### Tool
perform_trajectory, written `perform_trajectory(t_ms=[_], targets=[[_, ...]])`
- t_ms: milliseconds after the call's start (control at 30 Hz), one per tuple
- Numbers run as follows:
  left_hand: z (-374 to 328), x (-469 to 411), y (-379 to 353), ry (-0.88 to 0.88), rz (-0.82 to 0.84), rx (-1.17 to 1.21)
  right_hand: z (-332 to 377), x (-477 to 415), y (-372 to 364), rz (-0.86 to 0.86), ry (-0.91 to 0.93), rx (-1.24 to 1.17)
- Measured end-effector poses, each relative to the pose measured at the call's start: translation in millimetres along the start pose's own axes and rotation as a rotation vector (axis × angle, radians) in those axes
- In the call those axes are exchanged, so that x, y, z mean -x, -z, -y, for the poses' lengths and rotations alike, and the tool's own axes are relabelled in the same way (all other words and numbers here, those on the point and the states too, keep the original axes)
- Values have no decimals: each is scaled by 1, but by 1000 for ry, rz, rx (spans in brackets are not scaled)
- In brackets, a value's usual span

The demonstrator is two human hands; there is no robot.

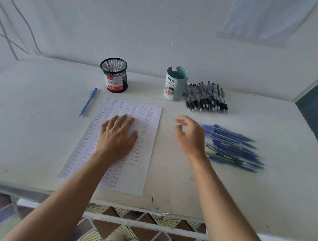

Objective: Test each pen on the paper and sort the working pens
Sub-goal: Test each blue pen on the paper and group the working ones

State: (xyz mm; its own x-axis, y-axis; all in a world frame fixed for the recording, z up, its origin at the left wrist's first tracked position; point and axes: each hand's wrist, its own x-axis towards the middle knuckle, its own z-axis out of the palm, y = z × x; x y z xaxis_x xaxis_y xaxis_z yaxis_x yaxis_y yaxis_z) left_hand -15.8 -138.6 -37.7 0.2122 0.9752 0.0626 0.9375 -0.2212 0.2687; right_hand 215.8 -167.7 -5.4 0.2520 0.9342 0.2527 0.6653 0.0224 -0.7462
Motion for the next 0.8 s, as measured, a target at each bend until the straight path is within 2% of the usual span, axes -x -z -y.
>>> perform_trajectory(t_ms=[67,100,200,300,533,700,800], targets=[[1,0,-1,-1,-7,-4,-12,-5,12,-262,-27,249],[1,0,-1,-2,-11,-5,-17,-7,19,-312,-87,365],[1,0,-2,-4,-16,-7,-37,-14,38,-145,-316,575],[2,0,-3,-4,-12,-6,-49,-20,48,-41,-366,611],[2,0,-4,-5,-11,-11,-47,-34,49,-72,-249,626],[4,-1,-4,-1,-6,-11,-17,-34,32,-250,26,534],[3,-1,-4,3,-4,-9,10,-33,16,-139,143,335]])
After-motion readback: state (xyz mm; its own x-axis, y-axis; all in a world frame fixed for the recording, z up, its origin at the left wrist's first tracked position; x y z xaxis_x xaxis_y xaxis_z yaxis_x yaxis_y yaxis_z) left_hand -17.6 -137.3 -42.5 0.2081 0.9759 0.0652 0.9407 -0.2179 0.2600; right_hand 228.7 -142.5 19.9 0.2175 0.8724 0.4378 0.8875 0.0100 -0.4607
